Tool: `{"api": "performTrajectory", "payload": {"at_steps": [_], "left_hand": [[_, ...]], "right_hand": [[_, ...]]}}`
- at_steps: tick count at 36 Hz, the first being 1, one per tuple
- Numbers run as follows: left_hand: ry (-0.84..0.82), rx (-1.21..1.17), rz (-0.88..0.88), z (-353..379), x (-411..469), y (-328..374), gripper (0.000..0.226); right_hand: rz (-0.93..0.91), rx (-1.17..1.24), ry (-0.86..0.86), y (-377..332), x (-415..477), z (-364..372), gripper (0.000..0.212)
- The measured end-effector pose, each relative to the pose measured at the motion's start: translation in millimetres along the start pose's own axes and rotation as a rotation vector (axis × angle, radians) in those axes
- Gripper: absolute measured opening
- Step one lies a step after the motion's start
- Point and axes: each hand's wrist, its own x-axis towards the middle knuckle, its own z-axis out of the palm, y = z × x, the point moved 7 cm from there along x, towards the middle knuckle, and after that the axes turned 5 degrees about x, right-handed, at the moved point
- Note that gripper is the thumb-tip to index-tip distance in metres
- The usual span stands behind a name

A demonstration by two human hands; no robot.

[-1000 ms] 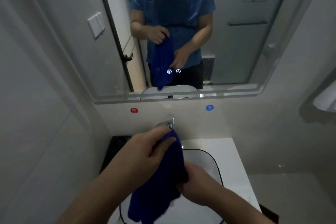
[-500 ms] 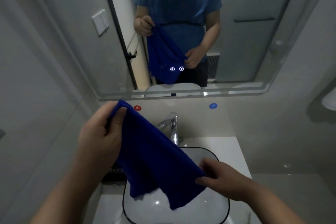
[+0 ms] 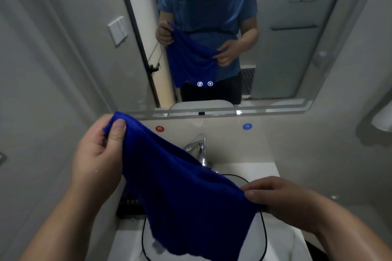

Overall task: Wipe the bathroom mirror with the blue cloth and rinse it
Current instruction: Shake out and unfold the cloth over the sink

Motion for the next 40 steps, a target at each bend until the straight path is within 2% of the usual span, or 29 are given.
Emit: {"api": "performTrajectory", "payload": {"at_steps": [2, 7, 10, 13, 16, 17, 18, 19, 22, 27, 29, 31, 35, 40], "left_hand": [[-0.016, -0.004, 0.002, 0.5, -1.1, -1.6, 0.030], [0.069, -0.103, 0.074, -14.9, -11.4, 1.6, 0.031], [0.111, -0.076, 0.115, -24.2, -18.2, 3.1, 0.029], [0.143, -0.072, 0.119, -33.2, -19.1, 1.1, 0.028], [0.137, -0.056, 0.118, -37.7, -19.4, -2.4, 0.027], [0.108, -0.050, 0.110, -35.1, -19.1, -3.1, 0.027], [0.075, -0.030, 0.098, -30.8, -18.2, -5.2, 0.027], [0.043, -0.008, 0.073, -24.9, -16.9, -8.5, 0.027], [-0.025, -0.021, -0.047, -6.3, -15.6, -26.9, 0.027], [-0.035, -0.147, -0.213, 4.4, -23.7, -53.2, 0.032], [-0.030, -0.080, -0.281, 2.1, -24.4, -64.2, 0.031], [-0.063, -0.037, -0.416, 5.1, -27.8, -78.2, 0.028], [-0.175, -0.116, -0.731, 25.1, -47.0, -93.7, 0.024], [-0.168, -0.154, -0.780, 41.0, -64.3, -69.2, 0.024]], "right_hand": [[0.010, 0.062, 0.049, -0.1, -0.2, -3.0, 0.026], [-0.011, -0.182, 0.123, -13.4, -8.4, -18.3, 0.025], [-0.059, -0.205, 0.131, -23.5, -22.0, -28.9, 0.035], [-0.176, 0.045, 0.152, -33.4, -34.7, -50.7, 0.026], [-0.297, 0.322, 0.224, -37.1, -39.2, -72.7, 0.055], [-0.341, 0.369, 0.297, -41.0, -39.2, -76.4, 0.042], [-0.400, 0.399, 0.364, -43.5, -37.1, -80.7, 0.020], [-0.438, 0.415, 0.443, -45.9, -35.8, -81.0, 0.004], [-0.431, 0.180, 0.636, -43.6, -22.0, -78.8, 0.020], [-0.378, -0.010, 0.727, -41.6, -14.7, -71.0, 0.018], [-0.355, -0.073, 0.767, -44.3, -18.8, -72.6, 0.015], [-0.311, -0.071, 0.781, -45.1, -20.5, -73.2, 0.013], [-0.303, -0.037, 0.864, -53.1, -24.7, -74.7, 0.013], [-0.283, 0.238, 0.827, -67.1, -24.3, -53.7, 0.010]]}}
